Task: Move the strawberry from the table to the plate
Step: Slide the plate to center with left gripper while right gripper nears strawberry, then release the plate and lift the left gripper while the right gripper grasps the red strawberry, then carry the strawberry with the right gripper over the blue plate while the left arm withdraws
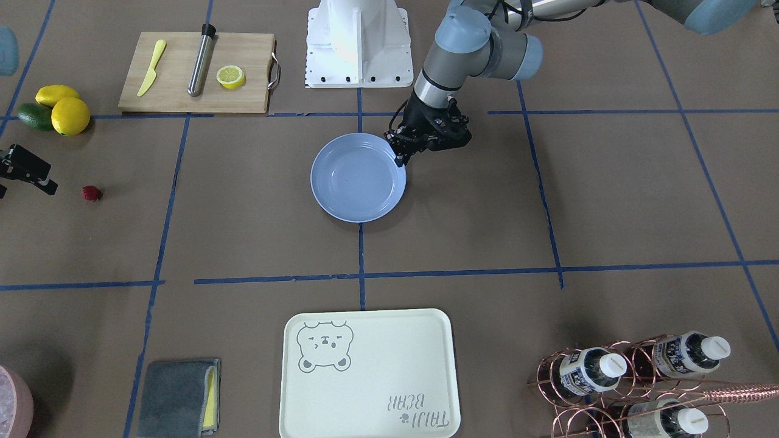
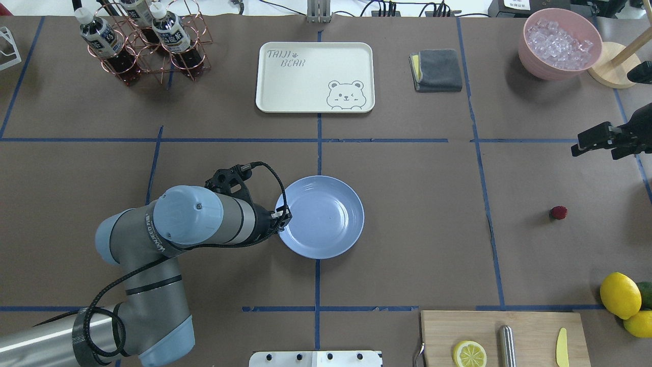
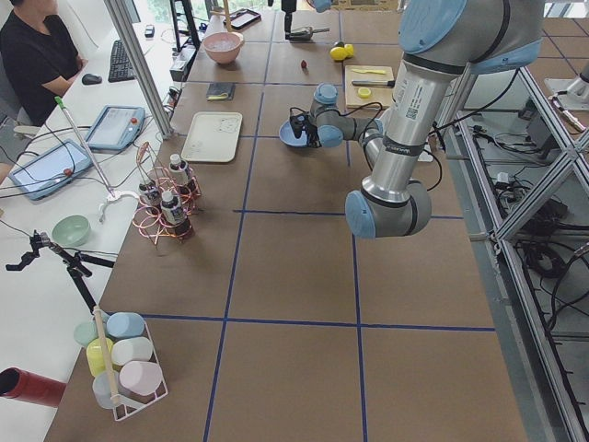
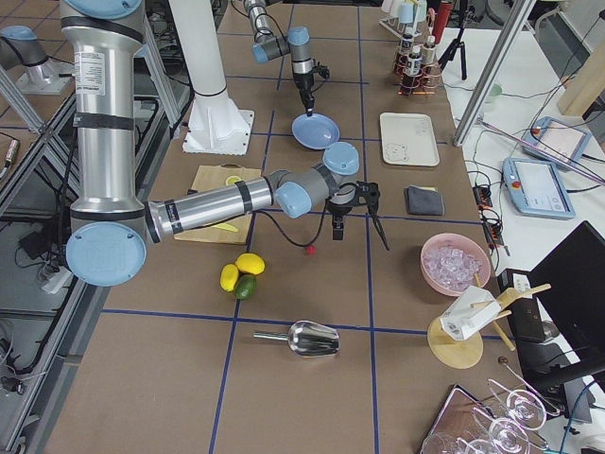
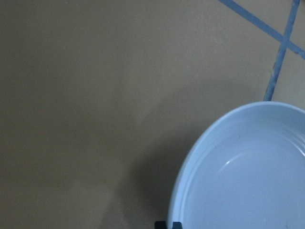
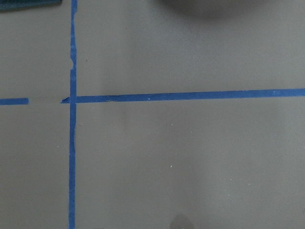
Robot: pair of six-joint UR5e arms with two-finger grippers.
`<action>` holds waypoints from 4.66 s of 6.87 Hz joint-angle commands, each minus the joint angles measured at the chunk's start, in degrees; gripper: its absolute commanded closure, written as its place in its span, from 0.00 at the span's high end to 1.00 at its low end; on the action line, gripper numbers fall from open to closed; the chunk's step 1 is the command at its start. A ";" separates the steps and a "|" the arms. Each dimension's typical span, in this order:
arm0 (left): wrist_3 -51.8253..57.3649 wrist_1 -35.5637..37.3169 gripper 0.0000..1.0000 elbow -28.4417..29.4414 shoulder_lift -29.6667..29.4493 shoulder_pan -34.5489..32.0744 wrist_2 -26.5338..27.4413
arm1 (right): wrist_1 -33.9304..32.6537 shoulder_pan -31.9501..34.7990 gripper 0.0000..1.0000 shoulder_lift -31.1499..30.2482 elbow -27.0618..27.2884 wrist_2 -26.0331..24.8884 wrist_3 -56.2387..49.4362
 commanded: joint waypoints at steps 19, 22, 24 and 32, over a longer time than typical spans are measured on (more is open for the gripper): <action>18.32 9.91 1.00 -8.83 2.37 -13.75 -3.47 | 17.26 -19.15 0.00 -3.89 -0.15 -14.63 12.01; 33.76 13.76 1.00 -8.83 4.39 -19.81 -8.73 | 1.22 -21.41 0.00 13.82 0.99 -13.58 19.96; 42.72 14.13 1.00 -8.74 8.06 -24.11 -11.01 | -10.80 -30.26 0.00 27.00 0.21 -16.72 29.19; 71.95 13.25 1.00 -5.23 18.19 -40.75 -20.34 | -16.14 -42.53 0.00 49.04 -21.23 -29.22 36.27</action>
